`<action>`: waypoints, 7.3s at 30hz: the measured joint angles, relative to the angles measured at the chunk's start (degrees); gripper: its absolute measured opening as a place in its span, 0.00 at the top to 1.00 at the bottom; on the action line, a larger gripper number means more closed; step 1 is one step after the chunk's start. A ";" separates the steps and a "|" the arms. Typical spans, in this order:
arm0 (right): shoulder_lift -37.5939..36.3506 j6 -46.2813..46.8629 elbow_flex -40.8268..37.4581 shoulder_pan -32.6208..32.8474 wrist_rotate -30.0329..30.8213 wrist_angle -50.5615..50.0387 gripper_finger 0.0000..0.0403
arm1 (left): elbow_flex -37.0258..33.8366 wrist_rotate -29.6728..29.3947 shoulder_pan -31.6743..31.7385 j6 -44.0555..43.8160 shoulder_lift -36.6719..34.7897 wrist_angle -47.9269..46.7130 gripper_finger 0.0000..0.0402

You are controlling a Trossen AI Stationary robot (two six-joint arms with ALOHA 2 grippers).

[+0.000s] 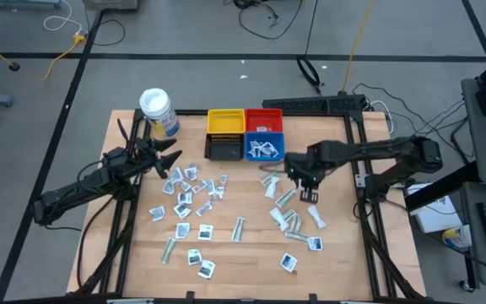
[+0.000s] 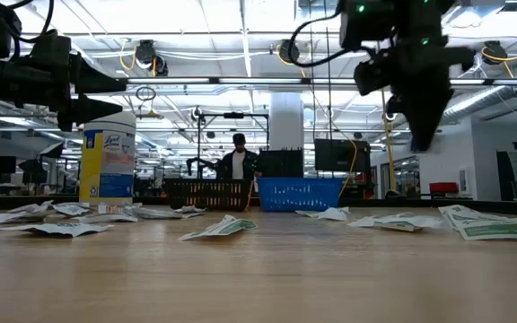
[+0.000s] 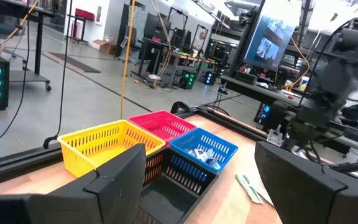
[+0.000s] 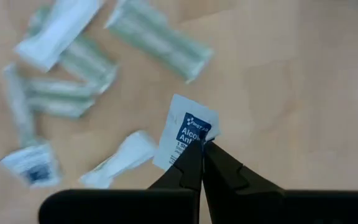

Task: Pick & Place First Aid Supplies
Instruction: Put the blue alcohol pad into the blue basket

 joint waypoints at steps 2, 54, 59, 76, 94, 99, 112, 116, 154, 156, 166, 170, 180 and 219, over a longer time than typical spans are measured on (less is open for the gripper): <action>0.00 -2.44 0.02 -3.18 1.63 -0.02 1.00 | 0.00 0.00 0.01 0.01 0.00 0.00 0.24; 41.11 -15.67 44.98 -19.94 3.36 -2.97 0.99 | 0.00 -0.01 0.01 0.00 -0.02 0.00 0.24; 41.13 -16.23 44.98 -19.87 3.33 -3.99 0.86 | 0.00 -0.01 0.01 0.00 -0.02 0.00 0.24; 35.77 3.36 44.94 -20.38 7.67 -6.04 0.40 | 0.01 0.00 0.01 0.01 -0.01 0.01 0.24; 31.82 37.88 44.37 -15.42 7.80 -9.08 0.41 | 0.01 0.00 0.00 0.01 0.00 0.00 0.24; 27.08 42.20 38.59 -9.99 7.85 -7.78 0.41 | 0.01 -0.02 0.01 0.00 -0.02 0.00 0.24; 15.76 57.88 23.58 9.15 9.33 -6.80 0.41 | 0.01 -0.02 0.00 0.01 -0.02 0.00 0.24; 14.73 63.57 22.76 15.82 9.33 -8.65 0.41 | 0.01 -0.01 0.02 0.01 0.00 0.00 0.24; 14.67 95.84 9.33 45.01 -0.12 2.38 0.41 | 0.00 -0.02 0.02 0.01 -0.02 0.00 0.24; 14.64 95.81 7.25 44.98 -0.12 4.14 0.41 | 0.01 -0.01 0.01 0.00 -0.01 0.00 0.24; 14.64 94.39 -2.44 44.92 -2.46 17.02 0.41 | 0.00 -0.01 0.02 0.01 0.00 0.00 0.24; 14.64 93.53 -4.86 44.83 -2.84 19.57 0.41 | 0.01 0.00 0.00 0.01 -0.02 0.00 0.24; 14.64 92.20 -6.16 44.83 -1.52 19.88 0.70 | 0.00 -0.02 0.01 0.00 -0.01 0.00 0.24; 4.12 74.45 4.66 36.87 -9.16 4.02 1.00 | 0.01 -0.02 0.01 0.01 -0.01 0.00 0.24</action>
